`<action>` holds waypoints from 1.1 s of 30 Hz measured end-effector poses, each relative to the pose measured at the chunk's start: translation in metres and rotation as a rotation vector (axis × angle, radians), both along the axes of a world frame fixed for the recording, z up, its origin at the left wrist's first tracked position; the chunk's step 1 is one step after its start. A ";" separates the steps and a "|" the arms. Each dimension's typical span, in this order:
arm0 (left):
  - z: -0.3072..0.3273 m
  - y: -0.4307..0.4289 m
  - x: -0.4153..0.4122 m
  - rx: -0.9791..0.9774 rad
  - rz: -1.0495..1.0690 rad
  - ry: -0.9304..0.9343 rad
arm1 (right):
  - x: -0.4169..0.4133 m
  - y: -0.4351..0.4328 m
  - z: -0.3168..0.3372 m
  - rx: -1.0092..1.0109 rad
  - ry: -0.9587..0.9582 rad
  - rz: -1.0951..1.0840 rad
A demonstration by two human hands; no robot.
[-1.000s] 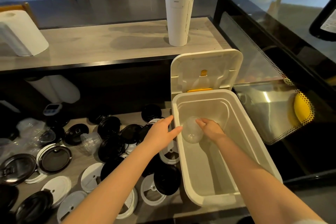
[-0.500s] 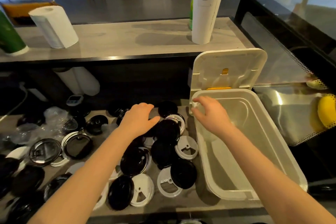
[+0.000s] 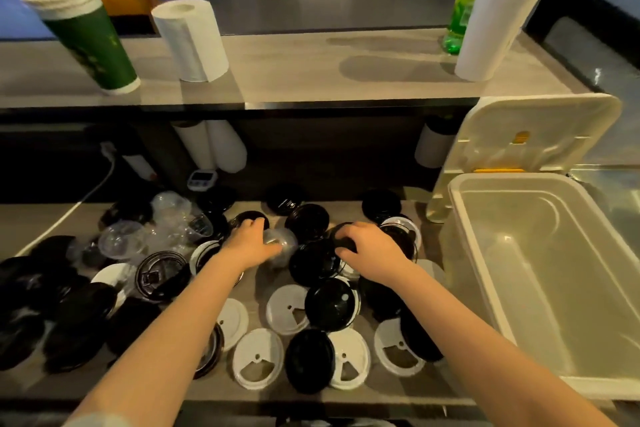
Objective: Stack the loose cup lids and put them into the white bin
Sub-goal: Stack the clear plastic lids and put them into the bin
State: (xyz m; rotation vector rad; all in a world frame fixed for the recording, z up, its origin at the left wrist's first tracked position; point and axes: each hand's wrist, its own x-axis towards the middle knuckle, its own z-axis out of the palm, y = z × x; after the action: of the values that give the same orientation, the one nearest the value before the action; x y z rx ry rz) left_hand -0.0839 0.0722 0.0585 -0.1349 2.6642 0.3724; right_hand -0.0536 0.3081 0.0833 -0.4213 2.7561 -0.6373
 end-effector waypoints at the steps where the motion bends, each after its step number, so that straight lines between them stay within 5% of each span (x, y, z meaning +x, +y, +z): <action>1: -0.005 -0.001 -0.003 0.037 0.014 -0.022 | -0.001 -0.007 -0.003 -0.004 -0.011 -0.009; 10: -0.039 0.009 -0.011 0.137 0.021 0.044 | -0.004 -0.033 -0.015 -0.001 -0.041 -0.113; 15: -0.033 -0.007 -0.003 0.374 0.166 0.177 | -0.004 -0.050 -0.024 -0.055 -0.060 -0.149; 20: -0.016 -0.032 0.025 0.842 0.318 0.314 | -0.007 -0.085 -0.019 -0.317 -0.140 -0.275; 22: -0.008 -0.043 0.039 0.914 0.290 0.376 | -0.008 -0.103 -0.013 -0.549 -0.319 -0.347; 26: -0.001 -0.064 0.059 0.917 0.198 0.413 | -0.006 -0.131 -0.008 -0.934 -0.687 -0.407; 33: -0.002 -0.094 0.065 0.725 0.105 0.392 | -0.009 -0.154 -0.009 -1.080 -0.648 -0.443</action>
State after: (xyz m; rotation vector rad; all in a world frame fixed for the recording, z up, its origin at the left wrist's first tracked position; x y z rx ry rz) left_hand -0.0187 -0.0219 0.0565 0.0308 2.6961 1.4913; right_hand -0.0630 0.1545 0.0746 0.2077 1.6812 -1.9420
